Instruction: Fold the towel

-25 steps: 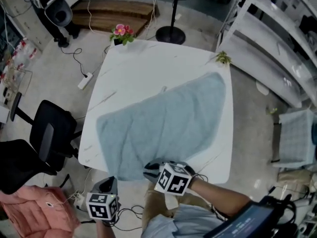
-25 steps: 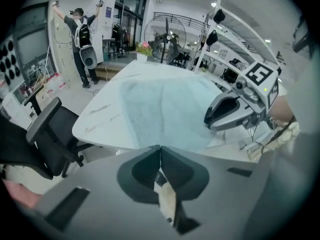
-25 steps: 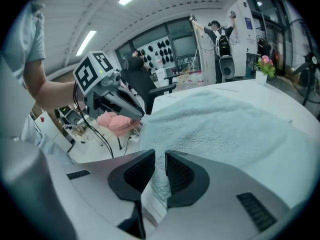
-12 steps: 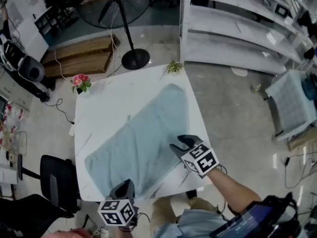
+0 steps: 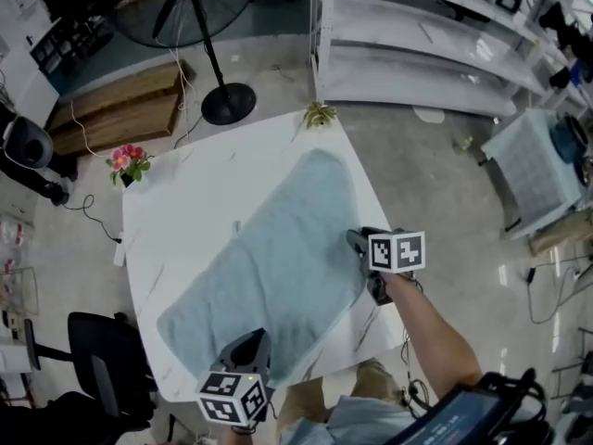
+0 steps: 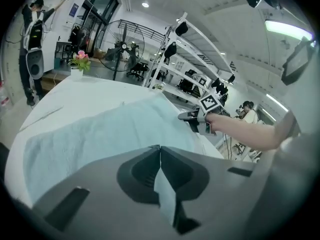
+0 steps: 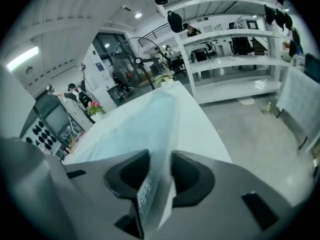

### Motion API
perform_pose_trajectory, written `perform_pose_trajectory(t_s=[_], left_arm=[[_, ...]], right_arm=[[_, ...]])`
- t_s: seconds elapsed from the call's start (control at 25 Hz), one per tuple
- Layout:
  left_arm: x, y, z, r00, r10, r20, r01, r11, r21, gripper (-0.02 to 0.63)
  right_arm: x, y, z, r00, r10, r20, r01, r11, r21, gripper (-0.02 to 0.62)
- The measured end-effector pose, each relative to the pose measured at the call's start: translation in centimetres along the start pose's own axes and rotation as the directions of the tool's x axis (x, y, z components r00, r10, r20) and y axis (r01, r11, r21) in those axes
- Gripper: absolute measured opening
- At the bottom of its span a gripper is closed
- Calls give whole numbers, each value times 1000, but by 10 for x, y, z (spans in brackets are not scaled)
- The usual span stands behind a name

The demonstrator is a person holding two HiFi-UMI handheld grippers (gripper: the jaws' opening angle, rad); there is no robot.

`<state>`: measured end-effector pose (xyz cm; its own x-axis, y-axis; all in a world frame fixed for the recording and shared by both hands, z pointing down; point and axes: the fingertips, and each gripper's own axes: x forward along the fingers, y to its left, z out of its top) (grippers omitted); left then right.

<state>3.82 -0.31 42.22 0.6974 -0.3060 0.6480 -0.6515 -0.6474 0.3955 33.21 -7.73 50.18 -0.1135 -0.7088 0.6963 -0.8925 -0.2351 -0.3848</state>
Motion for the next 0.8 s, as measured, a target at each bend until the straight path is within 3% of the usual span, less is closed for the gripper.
perform_pose_trajectory(t_s=[0.04,0.08,0.16,0.24,0.32,0.44,0.52,0.6,0.68,0.8], left_arm=[[-1,6,0,1000,-3,-3,3,1000,-1,9],[-1,12,1,1000,-5,-4,5,1000,-2,9],[-4,22,2,1000,-8,-4,8,1000,-9,9],[-9,30,3,1000,-10,2,10,1000,-23,9],[-15,38,3,1000,-11,9,11,999,-43,9],[-23,50,1,1000,-5,16,6,997,-73,9],[-27,56,-2,1000,-1,18,3,996,-92,9],[-31,62,-5,1000,5,19,-3,994,-106,9],[-33,69,-8,1000,13,20,-11,993,-118,9],[-34,80,-9,999,26,26,-23,990,-137,9]], right_arm=[[1,0,-1,1000,-14,-4,14,1000,-4,91],[2,3,1,1000,-19,-1,19,1000,-5,45],[-1,16,9,1000,-25,18,25,999,-33,37],[-4,40,21,998,-55,38,60,984,-167,35],[-1,77,31,994,-91,57,105,920,-378,35],[26,148,26,994,-99,40,101,742,-662,35],[52,185,6,994,-104,-16,52,622,-781,37],[75,206,-12,992,-116,-52,19,538,-843,41],[89,215,-18,992,-116,-48,17,498,-867,37],[94,219,-15,995,-77,-61,-12,516,-856,37]])
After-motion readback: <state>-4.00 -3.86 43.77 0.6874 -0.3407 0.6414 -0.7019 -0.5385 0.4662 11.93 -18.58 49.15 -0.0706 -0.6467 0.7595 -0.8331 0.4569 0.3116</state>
